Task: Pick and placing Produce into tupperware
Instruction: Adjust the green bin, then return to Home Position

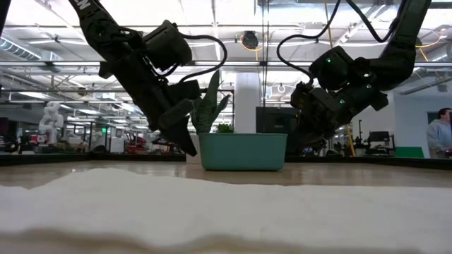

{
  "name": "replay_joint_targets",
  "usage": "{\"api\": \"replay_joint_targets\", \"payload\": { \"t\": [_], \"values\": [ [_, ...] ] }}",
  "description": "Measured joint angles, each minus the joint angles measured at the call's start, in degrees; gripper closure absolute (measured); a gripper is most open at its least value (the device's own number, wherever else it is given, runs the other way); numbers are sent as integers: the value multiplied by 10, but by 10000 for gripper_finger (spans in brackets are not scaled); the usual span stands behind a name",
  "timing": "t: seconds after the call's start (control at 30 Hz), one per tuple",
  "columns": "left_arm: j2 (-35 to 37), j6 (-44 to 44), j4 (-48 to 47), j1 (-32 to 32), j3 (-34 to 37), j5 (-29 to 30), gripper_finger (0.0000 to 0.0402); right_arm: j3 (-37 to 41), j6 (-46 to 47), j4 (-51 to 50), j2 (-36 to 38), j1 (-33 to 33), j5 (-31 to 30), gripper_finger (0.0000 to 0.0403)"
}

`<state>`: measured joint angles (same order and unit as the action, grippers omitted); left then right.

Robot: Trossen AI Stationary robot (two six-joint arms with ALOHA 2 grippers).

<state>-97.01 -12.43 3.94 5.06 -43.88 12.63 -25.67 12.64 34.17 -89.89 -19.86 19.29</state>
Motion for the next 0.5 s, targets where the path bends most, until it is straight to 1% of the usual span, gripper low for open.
{"api": "replay_joint_targets", "payload": {
  "t": [0.2, 0.33, 0.5],
  "values": [
    [0, -1, -24, -1, 0, 15, 401, 0, 0, -11, 0, -4, -3, 403],
    [6, 15, -54, -9, 1, 51, 401, 4, -1, -35, 7, -20, -13, 403],
    [33, 35, -84, -23, 1, 61, 401, 38, -4, -36, 49, -41, -13, 403]
  ]
}}
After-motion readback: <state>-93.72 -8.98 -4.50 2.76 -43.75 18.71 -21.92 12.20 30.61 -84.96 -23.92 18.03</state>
